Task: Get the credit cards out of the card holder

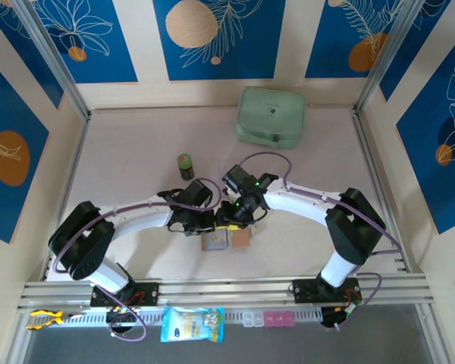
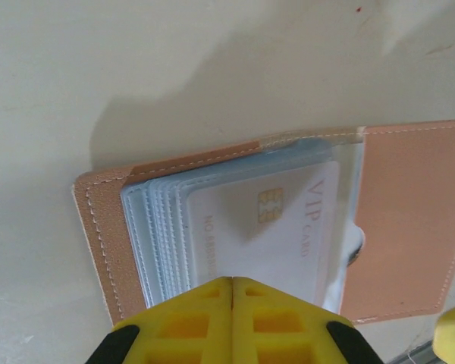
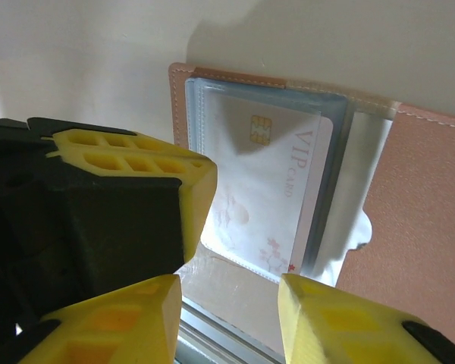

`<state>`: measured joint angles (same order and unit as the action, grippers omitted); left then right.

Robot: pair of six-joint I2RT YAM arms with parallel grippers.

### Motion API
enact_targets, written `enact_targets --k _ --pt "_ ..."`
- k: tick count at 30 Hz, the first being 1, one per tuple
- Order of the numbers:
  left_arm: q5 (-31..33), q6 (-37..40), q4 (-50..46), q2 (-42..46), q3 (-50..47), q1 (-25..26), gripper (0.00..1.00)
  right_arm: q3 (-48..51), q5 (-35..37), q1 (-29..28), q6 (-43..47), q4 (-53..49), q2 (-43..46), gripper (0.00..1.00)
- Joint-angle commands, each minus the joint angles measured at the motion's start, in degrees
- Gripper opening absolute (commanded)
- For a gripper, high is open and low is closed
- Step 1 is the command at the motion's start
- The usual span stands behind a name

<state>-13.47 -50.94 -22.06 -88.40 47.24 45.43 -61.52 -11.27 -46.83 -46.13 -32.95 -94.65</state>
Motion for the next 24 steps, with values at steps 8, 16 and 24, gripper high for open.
enact_targets --k 8,16,24 --pt "2.2 0.5 -2.1 -1.2 -1.3 0.6 0.05 5.9 -5.8 1.5 -0.5 7.7 -1.1 0.35" --pt "3.4 0.8 -3.1 -1.2 -1.1 0.6 0.05 9.3 -9.1 3.1 -1.3 12.5 -1.5 0.26" --pt "3.5 0.8 -2.9 -1.0 -1.1 0.6 0.05 10.0 -9.4 3.4 -1.4 14.5 -2.6 0.19"
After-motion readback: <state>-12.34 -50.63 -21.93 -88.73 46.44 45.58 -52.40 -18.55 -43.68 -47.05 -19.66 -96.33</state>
